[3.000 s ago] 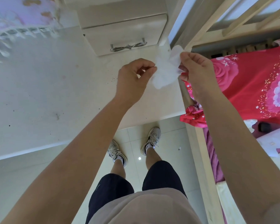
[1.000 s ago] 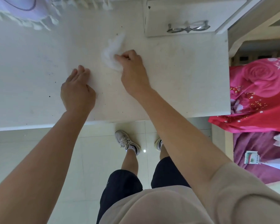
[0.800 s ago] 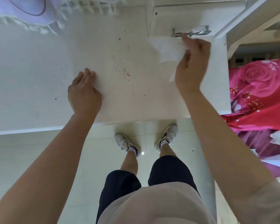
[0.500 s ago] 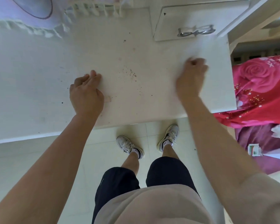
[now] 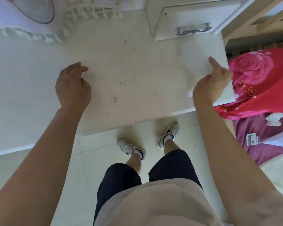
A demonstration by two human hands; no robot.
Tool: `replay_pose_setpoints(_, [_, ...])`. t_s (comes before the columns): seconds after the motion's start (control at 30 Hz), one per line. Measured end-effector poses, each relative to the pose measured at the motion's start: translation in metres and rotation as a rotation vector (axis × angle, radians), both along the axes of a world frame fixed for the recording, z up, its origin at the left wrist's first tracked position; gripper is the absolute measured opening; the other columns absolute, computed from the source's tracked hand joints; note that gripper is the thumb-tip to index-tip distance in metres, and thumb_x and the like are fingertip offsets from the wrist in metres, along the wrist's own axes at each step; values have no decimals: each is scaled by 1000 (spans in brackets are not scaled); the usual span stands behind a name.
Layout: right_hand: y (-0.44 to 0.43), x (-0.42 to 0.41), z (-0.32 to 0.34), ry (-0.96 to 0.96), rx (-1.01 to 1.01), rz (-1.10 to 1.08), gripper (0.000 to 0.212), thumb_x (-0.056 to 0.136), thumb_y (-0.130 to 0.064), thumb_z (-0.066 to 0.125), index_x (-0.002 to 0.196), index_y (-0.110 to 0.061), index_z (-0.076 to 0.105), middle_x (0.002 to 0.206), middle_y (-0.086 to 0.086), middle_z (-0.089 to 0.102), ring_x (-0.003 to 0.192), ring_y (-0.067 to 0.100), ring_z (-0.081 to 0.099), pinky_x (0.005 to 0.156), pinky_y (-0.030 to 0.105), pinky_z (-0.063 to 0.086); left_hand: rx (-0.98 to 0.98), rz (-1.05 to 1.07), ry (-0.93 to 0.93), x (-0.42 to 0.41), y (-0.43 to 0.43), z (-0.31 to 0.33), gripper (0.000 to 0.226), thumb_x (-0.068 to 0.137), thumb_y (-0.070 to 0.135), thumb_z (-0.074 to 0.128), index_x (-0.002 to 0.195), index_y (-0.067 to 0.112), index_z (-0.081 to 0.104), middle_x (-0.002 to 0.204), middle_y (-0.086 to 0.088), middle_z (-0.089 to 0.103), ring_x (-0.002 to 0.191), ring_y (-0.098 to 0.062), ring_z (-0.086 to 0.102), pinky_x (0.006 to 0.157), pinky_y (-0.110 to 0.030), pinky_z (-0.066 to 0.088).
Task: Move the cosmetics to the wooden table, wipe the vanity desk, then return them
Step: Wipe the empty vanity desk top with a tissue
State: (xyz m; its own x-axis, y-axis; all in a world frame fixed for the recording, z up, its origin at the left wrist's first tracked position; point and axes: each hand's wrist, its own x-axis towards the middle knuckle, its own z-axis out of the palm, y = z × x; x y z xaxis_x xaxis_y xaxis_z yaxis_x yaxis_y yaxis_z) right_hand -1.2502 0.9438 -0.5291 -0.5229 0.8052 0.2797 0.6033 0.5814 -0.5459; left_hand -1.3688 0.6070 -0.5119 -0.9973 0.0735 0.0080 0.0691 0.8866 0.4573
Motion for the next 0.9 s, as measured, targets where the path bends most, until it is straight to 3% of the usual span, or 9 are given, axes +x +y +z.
replay_pose_setpoints(0.07, [18,29,-13,-200,28,-185,68,78,10,35,134,-18,60,113,23,52,95,41,51,88,45,46,-43,-34,-8,-1,4,-7,53,78,-5,38,121,11,64,134,-7,58,124,-29,50,100,-41,42])
replay_pose_setpoints(0.1, [16,40,-19,-343,3,-204,69,79,9,36,140,-18,54,118,23,49,98,41,48,90,49,44,-74,-47,-8,-1,5,-10,51,79,-3,39,122,10,64,130,-9,60,119,-33,52,97,-44,44])
replay_pose_setpoints(0.23, [-47,41,-22,-558,-37,45,78,75,13,44,149,-9,32,127,20,41,103,36,42,89,40,42,-115,-16,-5,-5,3,-12,47,81,2,42,119,13,66,120,-9,66,109,-37,55,89,-43,44])
replay_pose_setpoints(0.37, [-134,12,-20,-485,36,422,81,64,11,53,143,1,40,113,21,49,90,36,46,81,40,40,-119,-2,-21,-7,1,-11,45,84,4,42,119,16,67,116,-9,68,110,-36,56,89,-44,45])
replay_pose_setpoints(0.5, [-153,-8,-2,-148,-189,696,66,72,18,44,136,3,53,108,22,49,92,37,48,86,37,41,-101,-22,41,-5,-3,-14,43,83,7,41,117,14,67,107,-14,69,99,-41,59,81,-46,47])
replay_pose_setpoints(0.6, [-104,-23,20,134,-214,477,57,81,9,36,133,-1,57,105,12,44,95,25,51,93,32,44,-117,-31,62,-4,-6,-19,43,83,6,42,117,14,66,106,-13,70,92,-41,63,78,-43,47])
replay_pose_setpoints(0.7, [-22,-28,24,226,-182,80,48,91,5,35,131,-6,58,111,10,48,91,5,48,91,13,40,-108,15,53,-5,-5,-22,42,84,6,41,117,16,66,109,-9,71,86,-41,65,76,-39,46])
replay_pose_setpoints(0.77, [23,-23,15,99,-216,-100,52,94,5,35,140,-12,52,116,9,44,100,14,52,96,20,42,-92,54,47,-5,-2,-23,42,85,7,41,117,16,67,109,-8,71,84,-41,64,75,-37,44])
replay_pose_setpoints(0.9, [26,-18,-8,-537,-163,-124,64,87,5,41,146,-18,40,134,18,39,117,37,43,96,39,40,-104,93,32,-4,1,-19,37,90,11,40,114,17,67,102,-12,70,79,-42,61,68,-34,38])
